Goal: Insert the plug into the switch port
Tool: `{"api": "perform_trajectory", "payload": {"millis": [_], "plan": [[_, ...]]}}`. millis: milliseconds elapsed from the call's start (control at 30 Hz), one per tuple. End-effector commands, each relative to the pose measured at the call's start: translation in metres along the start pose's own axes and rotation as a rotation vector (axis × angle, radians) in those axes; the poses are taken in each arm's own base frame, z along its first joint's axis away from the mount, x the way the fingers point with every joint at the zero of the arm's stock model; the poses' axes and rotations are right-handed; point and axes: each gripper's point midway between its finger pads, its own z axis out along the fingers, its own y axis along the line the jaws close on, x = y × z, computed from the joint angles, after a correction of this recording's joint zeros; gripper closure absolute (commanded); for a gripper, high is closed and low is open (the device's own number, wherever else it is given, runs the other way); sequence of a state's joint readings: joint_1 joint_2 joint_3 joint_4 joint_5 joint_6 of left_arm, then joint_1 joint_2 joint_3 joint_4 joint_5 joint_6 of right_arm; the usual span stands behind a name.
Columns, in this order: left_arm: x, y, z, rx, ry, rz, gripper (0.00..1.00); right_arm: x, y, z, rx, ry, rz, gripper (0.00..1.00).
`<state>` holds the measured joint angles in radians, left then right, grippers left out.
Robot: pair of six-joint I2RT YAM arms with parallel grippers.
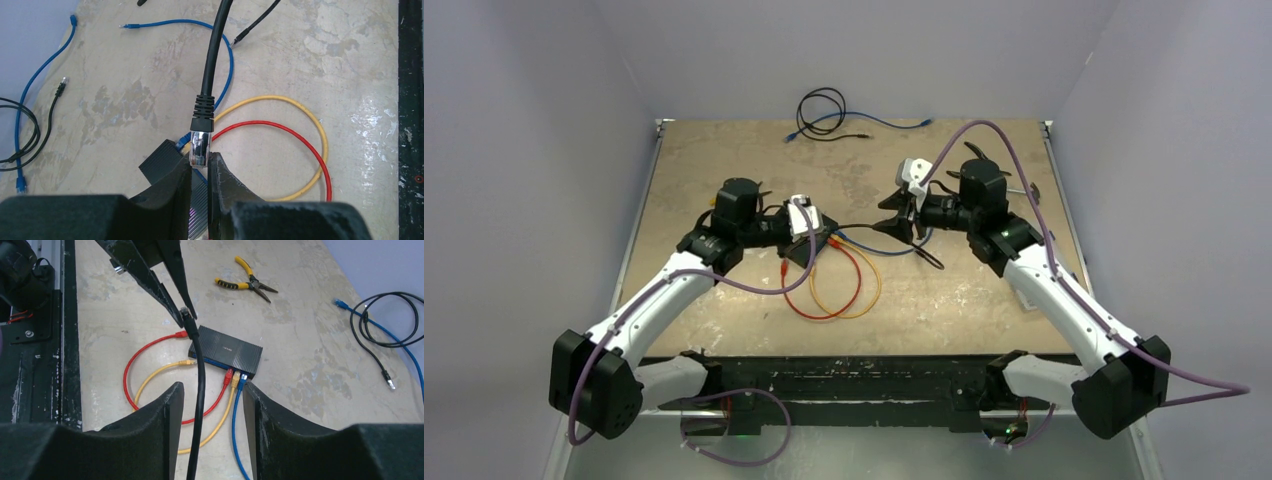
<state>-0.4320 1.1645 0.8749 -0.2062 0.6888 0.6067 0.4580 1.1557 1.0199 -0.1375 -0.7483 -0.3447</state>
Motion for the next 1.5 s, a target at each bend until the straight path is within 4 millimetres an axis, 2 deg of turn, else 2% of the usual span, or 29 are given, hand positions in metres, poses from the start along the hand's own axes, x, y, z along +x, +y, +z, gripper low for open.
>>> {"api": "perform_trajectory", "payload": {"millis": [0,133,333,533,867,1300,1367,1467], "plan": [[-0.022,0.001,0.001,0.056,-0.062,0.021,1.0,-0.02,0.005,0.007,-0.063,-0.025,-0.039,0.5],[-0.029,-0.002,0.005,0.097,-0.086,-0.028,1.0,-0.017,0.015,0.026,-0.069,0.017,-0.073,0.49],[-0.027,-0.007,0.009,0.152,-0.065,-0.086,1.0,-0.01,0.03,0.05,-0.106,0.051,-0.091,0.49],[-0.028,-0.011,0.005,0.159,-0.064,-0.081,1.0,-0.002,0.024,0.064,-0.095,0.089,-0.098,0.5],[-0.03,-0.012,0.003,0.168,-0.04,-0.078,1.0,0.01,0.03,0.074,-0.129,0.149,-0.101,0.52],[-0.029,-0.016,0.007,0.197,-0.03,-0.087,1.0,0.013,0.033,0.081,-0.14,0.163,-0.105,0.76],[-0.028,-0.017,0.007,0.199,-0.027,-0.088,1.0,0.015,0.033,0.082,-0.141,0.169,-0.104,0.82],[-0.026,-0.016,0.008,0.197,-0.02,-0.091,1.0,0.016,0.034,0.082,-0.144,0.172,-0.102,0.99]]}}
